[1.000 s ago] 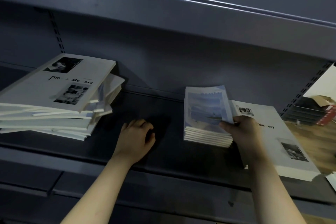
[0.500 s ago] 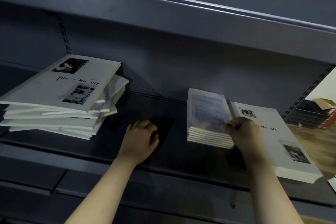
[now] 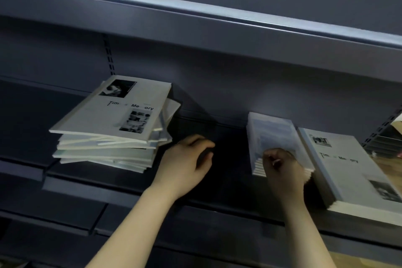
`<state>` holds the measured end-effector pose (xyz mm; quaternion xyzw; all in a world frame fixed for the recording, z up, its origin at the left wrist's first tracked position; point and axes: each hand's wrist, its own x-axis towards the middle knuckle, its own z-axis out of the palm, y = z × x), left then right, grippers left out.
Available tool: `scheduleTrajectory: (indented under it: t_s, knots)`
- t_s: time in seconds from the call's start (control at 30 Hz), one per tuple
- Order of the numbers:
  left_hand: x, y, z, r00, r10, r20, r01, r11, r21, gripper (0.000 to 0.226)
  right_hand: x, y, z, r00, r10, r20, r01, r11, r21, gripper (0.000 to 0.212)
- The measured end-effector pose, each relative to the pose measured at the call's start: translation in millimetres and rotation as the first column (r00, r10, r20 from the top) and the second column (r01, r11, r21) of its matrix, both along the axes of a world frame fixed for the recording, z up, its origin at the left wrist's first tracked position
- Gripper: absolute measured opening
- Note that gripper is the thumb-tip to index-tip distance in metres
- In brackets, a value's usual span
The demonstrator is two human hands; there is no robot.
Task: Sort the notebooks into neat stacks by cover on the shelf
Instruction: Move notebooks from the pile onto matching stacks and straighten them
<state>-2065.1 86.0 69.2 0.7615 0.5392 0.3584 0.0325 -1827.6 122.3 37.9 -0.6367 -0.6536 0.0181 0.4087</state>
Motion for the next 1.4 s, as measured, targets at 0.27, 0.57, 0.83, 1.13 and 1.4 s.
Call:
scheduleTrajectory:
  t_s: [0.27, 0.57, 0.83, 1.13, 1.4]
  knots:
    - [-98.2, -3.3, 38.2, 0.968, 0.229, -0.106, -0.229, 0.973, 0.015, 0.043, -62.9, -1.5, -10.5, 0.977, 0.076, -0.199, -0.112, 0.978, -0.178, 0.016]
    - [-136.0, -0.4, 31.5, 0.895, 0.274, -0.351, -0.295, 0.956, -0.005, 0.089, -121.3, -3.4, -26.8, 0.835, 0.050, -0.548, -0.249, 0.922, -0.296, 0.019]
    - [-138.3, 7.5, 43.4, 0.858, 0.221, -0.464, -0.195, 0.975, 0.104, 0.041, -149.3, -8.5, -31.2, 0.924, 0.065, -0.377, -0.192, 0.932, -0.308, 0.020]
    - [-153.3, 1.5, 56.4, 0.938, 0.213, -0.275, -0.139, 0.954, 0.268, 0.029, -156.6, -15.6, -39.1, 0.987, 0.092, -0.133, -0.128, 0.946, -0.297, 0.021]
    - [-144.2, -27.7, 88.7, 0.971, -0.019, 0.237, -0.137, 0.769, 0.625, 0.038, -152.1, -16.8, -33.4, 0.973, 0.152, -0.173, -0.204, 0.919, -0.338, 0.017]
